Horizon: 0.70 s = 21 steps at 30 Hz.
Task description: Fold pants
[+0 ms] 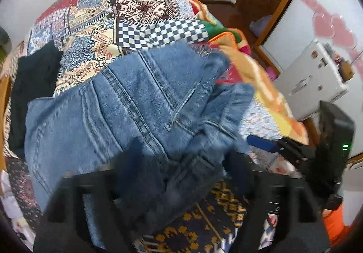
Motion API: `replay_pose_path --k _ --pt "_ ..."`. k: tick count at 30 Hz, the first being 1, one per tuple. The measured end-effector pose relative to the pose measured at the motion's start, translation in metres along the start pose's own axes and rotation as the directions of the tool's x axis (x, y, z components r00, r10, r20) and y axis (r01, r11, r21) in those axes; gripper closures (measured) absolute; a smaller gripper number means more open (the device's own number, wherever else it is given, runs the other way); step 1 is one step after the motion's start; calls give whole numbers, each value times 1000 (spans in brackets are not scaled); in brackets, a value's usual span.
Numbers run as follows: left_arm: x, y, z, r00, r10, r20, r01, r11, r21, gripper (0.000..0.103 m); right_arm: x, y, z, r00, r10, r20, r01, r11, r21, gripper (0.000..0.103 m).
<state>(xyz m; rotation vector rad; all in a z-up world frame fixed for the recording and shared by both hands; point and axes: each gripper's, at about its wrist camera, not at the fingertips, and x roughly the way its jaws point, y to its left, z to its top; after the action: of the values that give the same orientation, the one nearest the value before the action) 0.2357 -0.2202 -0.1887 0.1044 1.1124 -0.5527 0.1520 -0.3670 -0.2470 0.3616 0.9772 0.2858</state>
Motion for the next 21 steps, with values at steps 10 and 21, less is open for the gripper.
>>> replay_pose_path --k 10,21 --pt "-76 48 5 967 151 205 -140 988 -67 8 -22 16 -2 1000 -6 18 7 999 -43 35" --pt "-34 175 59 897 425 121 -406 901 -151 3 -15 42 0 1000 1 5 -1 997 -83 35"
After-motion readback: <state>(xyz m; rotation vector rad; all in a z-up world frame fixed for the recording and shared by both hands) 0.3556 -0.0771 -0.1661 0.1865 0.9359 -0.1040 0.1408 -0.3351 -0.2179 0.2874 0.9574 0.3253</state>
